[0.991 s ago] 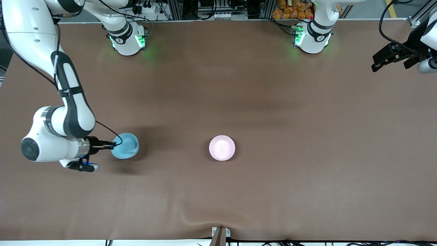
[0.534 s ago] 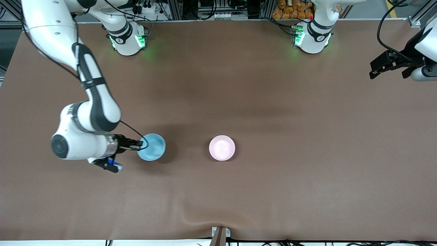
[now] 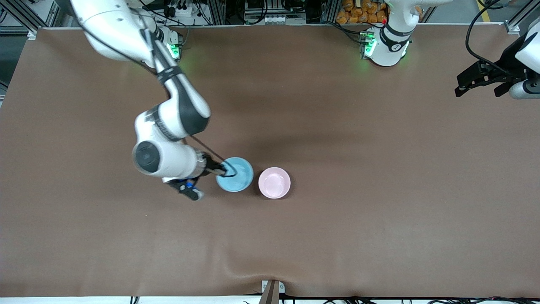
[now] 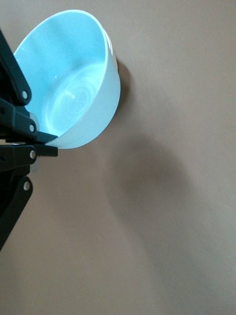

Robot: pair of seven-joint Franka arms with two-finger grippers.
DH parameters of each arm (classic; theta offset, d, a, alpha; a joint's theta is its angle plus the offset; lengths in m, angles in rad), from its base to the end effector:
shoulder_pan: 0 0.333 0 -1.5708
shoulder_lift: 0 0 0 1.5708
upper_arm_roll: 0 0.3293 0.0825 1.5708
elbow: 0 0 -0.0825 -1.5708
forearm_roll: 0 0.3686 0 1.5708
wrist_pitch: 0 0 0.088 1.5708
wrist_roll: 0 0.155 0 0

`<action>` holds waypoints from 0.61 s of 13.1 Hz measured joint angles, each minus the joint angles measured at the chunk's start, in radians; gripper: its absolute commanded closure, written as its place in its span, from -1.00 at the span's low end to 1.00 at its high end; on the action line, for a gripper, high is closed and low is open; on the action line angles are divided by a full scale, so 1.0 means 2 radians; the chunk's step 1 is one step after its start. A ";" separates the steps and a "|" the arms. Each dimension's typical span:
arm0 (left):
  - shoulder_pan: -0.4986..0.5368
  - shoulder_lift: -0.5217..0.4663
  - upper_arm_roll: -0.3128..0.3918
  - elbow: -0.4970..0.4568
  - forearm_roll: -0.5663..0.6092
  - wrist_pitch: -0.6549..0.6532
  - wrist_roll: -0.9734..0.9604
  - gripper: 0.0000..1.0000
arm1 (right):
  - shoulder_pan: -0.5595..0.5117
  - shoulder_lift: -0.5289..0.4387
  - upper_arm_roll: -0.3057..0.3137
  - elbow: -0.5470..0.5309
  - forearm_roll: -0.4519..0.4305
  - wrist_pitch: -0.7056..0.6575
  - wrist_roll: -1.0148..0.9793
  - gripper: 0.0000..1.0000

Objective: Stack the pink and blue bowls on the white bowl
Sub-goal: 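Carry the blue bowl with the right gripper over the pink bowl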

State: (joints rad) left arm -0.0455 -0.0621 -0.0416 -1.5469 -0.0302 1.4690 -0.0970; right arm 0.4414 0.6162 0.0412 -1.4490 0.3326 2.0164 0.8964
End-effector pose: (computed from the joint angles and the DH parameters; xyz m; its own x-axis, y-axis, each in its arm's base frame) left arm 0.5052 -0.0498 0.6243 0.9998 0.0069 -0.0184 0.0074 -0.9996 0.0258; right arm 0.6107 0.3524 0.2987 0.8157 -0.5021 -0.2873 -0.5537 -0.8214 -0.1369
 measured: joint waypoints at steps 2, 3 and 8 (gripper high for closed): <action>-0.002 0.000 0.000 0.000 0.000 0.000 0.000 -1.00 | 0.022 0.009 0.000 0.000 0.000 0.045 0.038 1.00; -0.002 0.001 0.000 0.000 0.000 0.000 0.000 -1.00 | 0.030 0.015 0.000 0.001 0.000 0.060 0.054 1.00; 0.000 0.003 0.001 0.000 0.000 0.000 0.000 -1.00 | 0.055 0.065 -0.001 0.042 0.002 0.076 0.131 1.00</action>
State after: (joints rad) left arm -0.0459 -0.0562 -0.0391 -1.5469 -0.0302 1.4690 -0.0971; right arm 0.5512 0.7456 0.0399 -1.3645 0.3369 2.1688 1.1588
